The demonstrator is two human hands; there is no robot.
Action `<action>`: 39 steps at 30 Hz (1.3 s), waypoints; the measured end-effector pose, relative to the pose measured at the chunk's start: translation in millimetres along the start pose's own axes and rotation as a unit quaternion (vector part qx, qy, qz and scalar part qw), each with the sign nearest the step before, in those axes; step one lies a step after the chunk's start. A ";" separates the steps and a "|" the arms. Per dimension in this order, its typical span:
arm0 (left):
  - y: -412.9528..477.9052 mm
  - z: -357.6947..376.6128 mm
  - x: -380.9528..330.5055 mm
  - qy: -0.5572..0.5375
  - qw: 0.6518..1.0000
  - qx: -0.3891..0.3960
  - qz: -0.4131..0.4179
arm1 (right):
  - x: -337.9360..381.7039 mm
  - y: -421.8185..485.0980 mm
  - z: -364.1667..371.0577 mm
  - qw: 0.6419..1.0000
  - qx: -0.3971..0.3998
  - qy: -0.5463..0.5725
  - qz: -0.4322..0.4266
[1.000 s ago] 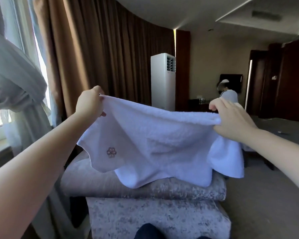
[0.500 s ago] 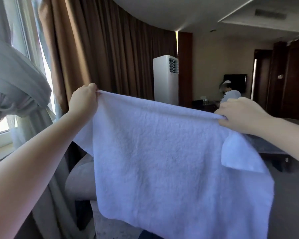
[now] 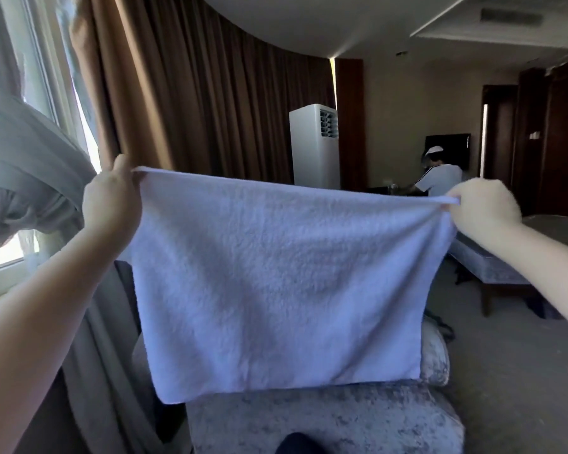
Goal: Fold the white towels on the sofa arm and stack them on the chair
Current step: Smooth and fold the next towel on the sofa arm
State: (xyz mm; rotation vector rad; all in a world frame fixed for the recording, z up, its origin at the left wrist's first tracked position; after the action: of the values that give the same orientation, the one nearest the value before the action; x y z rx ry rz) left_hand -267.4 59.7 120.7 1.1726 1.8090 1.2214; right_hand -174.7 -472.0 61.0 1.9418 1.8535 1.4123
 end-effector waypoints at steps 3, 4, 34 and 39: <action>9.4 -20.1 8.0 -0.037 0.998 -0.054 -0.017 | 15.4 -1.9 -32.8 0.981 -0.120 0.141 -0.063; 12.4 -25.8 9.9 -0.045 0.996 -0.071 -0.019 | 14.6 -2.0 -42.4 0.968 -0.157 0.181 -0.071; -141.7 367.5 -98.2 0.079 0.882 0.431 0.174 | -152.8 39.4 302.4 0.981 0.133 0.130 0.062; -182.2 295.9 -122.0 -0.089 0.929 0.280 0.225 | -148.2 -25.1 269.5 0.975 0.084 0.207 -0.023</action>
State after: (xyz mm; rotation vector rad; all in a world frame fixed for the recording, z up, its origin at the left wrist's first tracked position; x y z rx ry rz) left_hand -20.9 21.2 -150.2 2.0407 1.8610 0.7920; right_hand 11.2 -454.6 -184.6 1.7583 2.2405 1.8102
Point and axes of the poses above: each hand's wrist, its own y-axis towards the middle knuckle, its own z-axis out of the palm, x = y × z, the point moved 6 cm from there along y, towards the middle knuckle, and after that the axes turned 15 degrees about y, right-handed, at the moved point
